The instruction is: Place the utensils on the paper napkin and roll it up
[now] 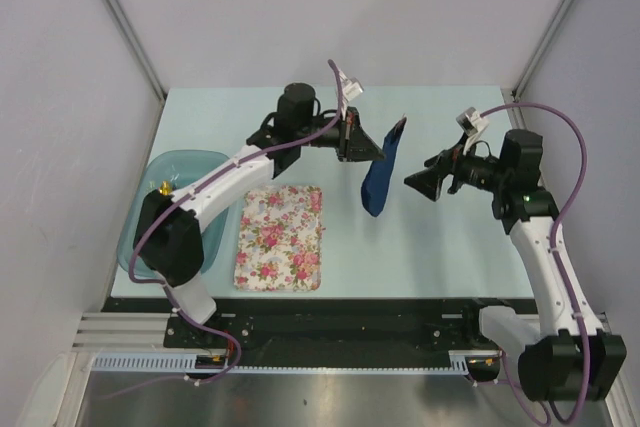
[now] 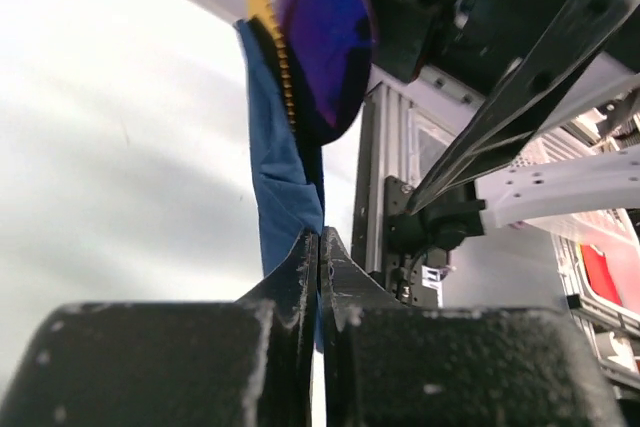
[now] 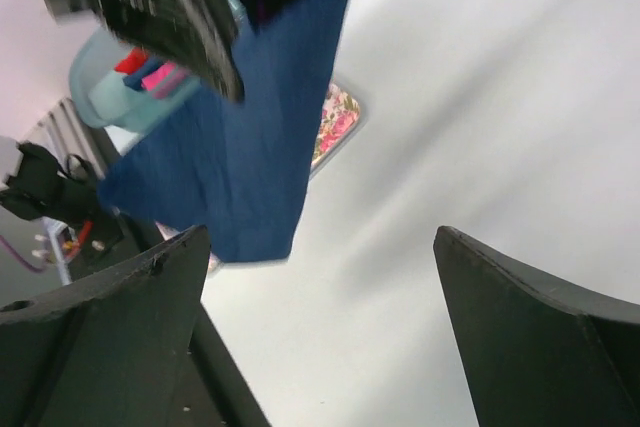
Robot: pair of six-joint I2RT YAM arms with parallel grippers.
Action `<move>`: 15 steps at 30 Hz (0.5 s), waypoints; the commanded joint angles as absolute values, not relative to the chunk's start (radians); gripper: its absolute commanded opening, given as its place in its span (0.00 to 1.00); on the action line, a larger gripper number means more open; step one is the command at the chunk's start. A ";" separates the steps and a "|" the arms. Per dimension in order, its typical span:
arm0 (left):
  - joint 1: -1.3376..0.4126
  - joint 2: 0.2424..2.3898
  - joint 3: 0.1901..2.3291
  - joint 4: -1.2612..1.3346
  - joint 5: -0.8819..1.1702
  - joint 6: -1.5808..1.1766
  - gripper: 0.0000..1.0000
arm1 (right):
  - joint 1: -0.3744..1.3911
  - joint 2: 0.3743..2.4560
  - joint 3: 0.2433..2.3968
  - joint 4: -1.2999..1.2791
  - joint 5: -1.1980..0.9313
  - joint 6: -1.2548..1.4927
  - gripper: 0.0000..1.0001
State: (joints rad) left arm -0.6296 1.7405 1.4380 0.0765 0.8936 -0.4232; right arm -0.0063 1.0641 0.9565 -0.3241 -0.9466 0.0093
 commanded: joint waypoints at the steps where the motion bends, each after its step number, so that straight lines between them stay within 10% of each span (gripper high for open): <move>1: -0.601 1.622 1.514 0.057 1.020 -0.373 0.00 | 0.054 0.941 0.896 -0.227 -0.861 -0.057 1.00; 15: -0.615 1.439 1.447 0.078 1.183 -0.347 0.00 | 0.271 0.930 0.916 0.101 -0.976 -0.023 0.98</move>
